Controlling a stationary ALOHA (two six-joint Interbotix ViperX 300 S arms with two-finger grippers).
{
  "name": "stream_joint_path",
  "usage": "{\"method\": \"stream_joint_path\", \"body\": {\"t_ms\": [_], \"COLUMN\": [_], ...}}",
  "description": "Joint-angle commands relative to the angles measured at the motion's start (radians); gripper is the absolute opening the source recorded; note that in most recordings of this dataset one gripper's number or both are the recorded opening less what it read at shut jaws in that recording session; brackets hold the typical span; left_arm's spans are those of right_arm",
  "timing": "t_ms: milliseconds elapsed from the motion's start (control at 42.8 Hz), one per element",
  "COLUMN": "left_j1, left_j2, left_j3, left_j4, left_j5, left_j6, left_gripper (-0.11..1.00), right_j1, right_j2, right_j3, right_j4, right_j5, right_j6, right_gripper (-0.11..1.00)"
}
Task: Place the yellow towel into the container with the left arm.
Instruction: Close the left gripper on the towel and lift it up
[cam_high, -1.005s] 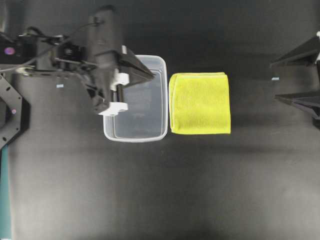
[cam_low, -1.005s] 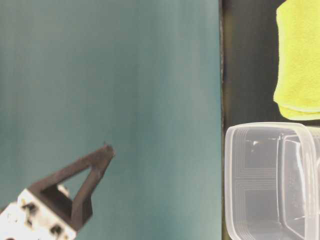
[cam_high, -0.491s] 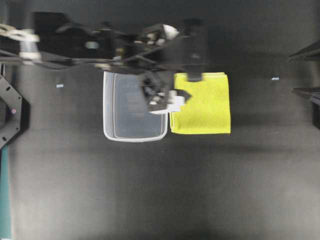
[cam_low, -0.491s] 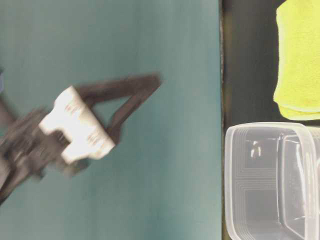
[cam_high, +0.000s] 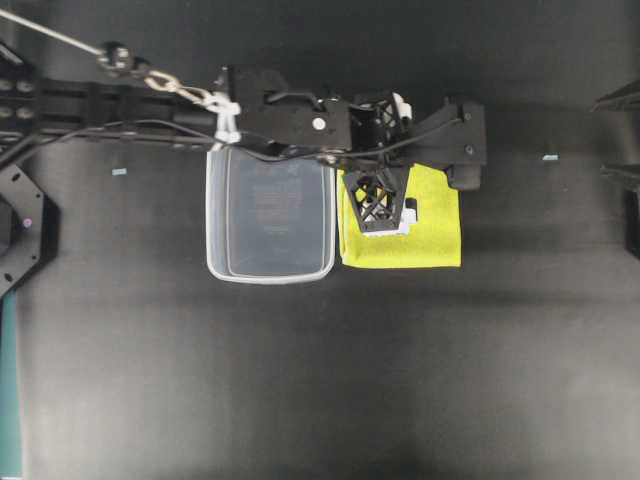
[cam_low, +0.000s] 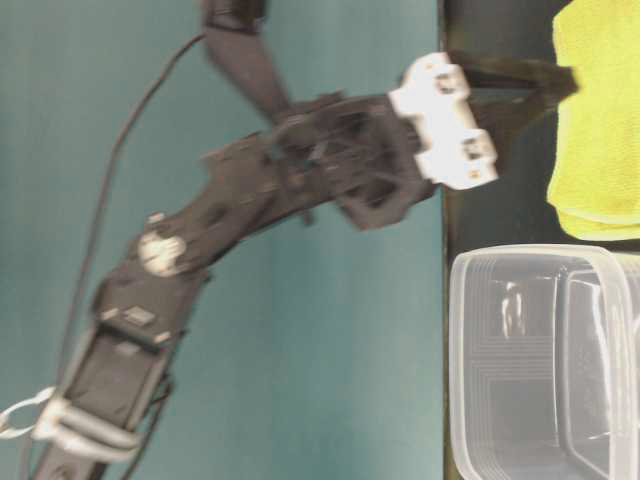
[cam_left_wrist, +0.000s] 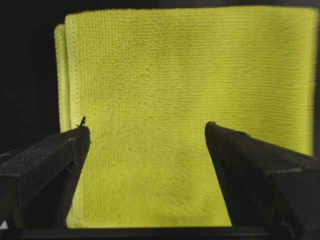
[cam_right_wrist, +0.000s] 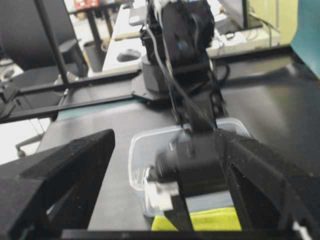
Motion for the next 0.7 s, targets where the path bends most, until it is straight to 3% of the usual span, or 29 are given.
{"method": "stream_joint_path", "body": {"t_ms": [0,491,561,678], "left_j1": [0.000,-0.038,-0.040,-0.051], "left_j2": [0.023,0.121,0.120,0.115], "left_j3": [-0.012,-0.009,-0.008,-0.012], "left_j4": [0.003,0.003,0.005,0.005], "left_j5": [-0.006,-0.075,-0.087,-0.091], "left_j6": [0.020,-0.015,-0.035,-0.052], "left_gripper": [0.91,0.87,0.81,0.57], "right_j1": [-0.003,-0.014,-0.014,-0.014], "right_j2": [-0.005,-0.028,-0.031,-0.031], "right_j3": [-0.028,-0.040,-0.041,-0.043], "right_j4": [0.003,0.003,0.003,0.003], "right_j5": [0.029,0.091,0.091,0.091], "right_j6": [0.003,0.005,0.003,0.005], "right_gripper": [0.78,0.78,0.77,0.77]}}
